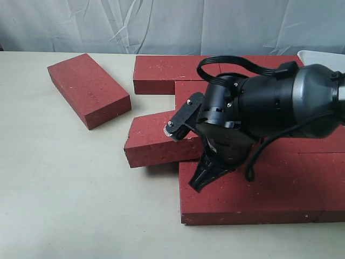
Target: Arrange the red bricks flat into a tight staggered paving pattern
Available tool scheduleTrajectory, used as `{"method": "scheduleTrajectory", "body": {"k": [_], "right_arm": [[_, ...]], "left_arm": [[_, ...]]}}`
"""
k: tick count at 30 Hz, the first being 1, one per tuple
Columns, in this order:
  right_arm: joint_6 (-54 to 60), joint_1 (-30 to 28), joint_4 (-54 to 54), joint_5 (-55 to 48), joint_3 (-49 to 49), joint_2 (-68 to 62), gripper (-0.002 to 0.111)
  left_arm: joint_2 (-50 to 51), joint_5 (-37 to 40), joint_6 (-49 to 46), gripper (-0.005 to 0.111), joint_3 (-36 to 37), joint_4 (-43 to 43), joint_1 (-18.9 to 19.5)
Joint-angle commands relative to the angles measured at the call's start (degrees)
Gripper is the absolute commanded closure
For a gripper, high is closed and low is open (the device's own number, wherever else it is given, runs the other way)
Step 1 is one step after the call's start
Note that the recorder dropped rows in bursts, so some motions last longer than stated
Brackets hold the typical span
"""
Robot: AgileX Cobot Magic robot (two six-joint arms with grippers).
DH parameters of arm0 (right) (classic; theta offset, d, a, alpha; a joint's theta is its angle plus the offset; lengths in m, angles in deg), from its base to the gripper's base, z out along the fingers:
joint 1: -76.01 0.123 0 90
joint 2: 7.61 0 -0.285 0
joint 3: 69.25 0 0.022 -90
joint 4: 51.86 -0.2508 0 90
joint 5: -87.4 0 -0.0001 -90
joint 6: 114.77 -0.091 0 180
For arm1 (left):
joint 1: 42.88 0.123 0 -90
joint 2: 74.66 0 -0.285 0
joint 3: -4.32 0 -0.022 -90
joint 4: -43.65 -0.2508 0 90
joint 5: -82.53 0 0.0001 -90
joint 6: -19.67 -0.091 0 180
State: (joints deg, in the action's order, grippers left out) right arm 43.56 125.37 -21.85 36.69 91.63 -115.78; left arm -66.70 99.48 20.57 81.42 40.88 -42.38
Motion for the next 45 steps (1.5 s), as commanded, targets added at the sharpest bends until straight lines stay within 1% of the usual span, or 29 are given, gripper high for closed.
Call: {"method": "scheduleTrajectory", "body": {"k": [1, 4, 11, 20, 28, 30, 33, 36, 38, 40, 43, 45], "right_arm": [[-3.7, -0.1, 2.9, 0.5, -0.1, -0.3, 0.109], [-4.1, -0.1, 2.6, 2.7, -0.1, -1.1, 0.109], [-5.4, -0.1, 0.1, 11.7, -0.1, -3.3, 0.109], [-5.4, -0.1, -1.7, 10.0, -0.1, -3.1, 0.109], [-5.4, -0.1, -4.5, 8.6, -0.1, 5.2, 0.109], [-5.4, -0.8, -4.9, 8.3, -0.1, 8.3, 0.109], [-5.4, -4.1, -4.8, 8.4, -0.1, 12.3, 0.109], [-5.4, -10.7, -5.4, 8.8, -0.1, 14.6, 0.109], [-5.4, -16.1, -7.6, 8.8, -0.1, 14.6, 0.109], [-4.4, -20.0, -10.1, 8.9, -0.1, 13.4, 0.109], [-2.4, -23.6, -12.2, 10.2, -0.1, 10.7, 0.109], [-2.4, -24.4, -12.4, 11.4, -0.1, 8.6, 0.109]], "left_arm": [[-0.2, -0.6, 0.2, 0.027, 0.1, 0.4, 0.0], [-0.2, -0.6, 0.2, 0.027, 0.1, 0.4, 0.0], [-0.2, -0.6, 0.2, 0.027, 0.1, 0.4, 0.0], [-0.2, -0.6, 0.2, 0.027, 0.1, 0.3, 0.0], [-0.2, -0.6, 0.2, 0.027, 0.1, 0.3, 0.0], [-0.2, -0.6, 0.2, 0.027, 0.1, 0.3, 0.0], [-0.2, -0.6, 0.2, 0.027, 0.1, 0.3, 0.0], [-0.2, -0.6, 0.2, 0.027, 0.1, 0.3, 0.0], [-0.2, -0.6, 0.2, 0.027, 0.1, 0.3, 0.0], [-0.2, -0.6, 0.2, 0.027, 0.1, 0.3, 0.0], [-0.2, -0.6, 0.2, 0.027, 0.1, 0.3, 0.0], [-0.2, -0.6, 0.2, 0.027, 0.1, 0.3, 0.0]]}}
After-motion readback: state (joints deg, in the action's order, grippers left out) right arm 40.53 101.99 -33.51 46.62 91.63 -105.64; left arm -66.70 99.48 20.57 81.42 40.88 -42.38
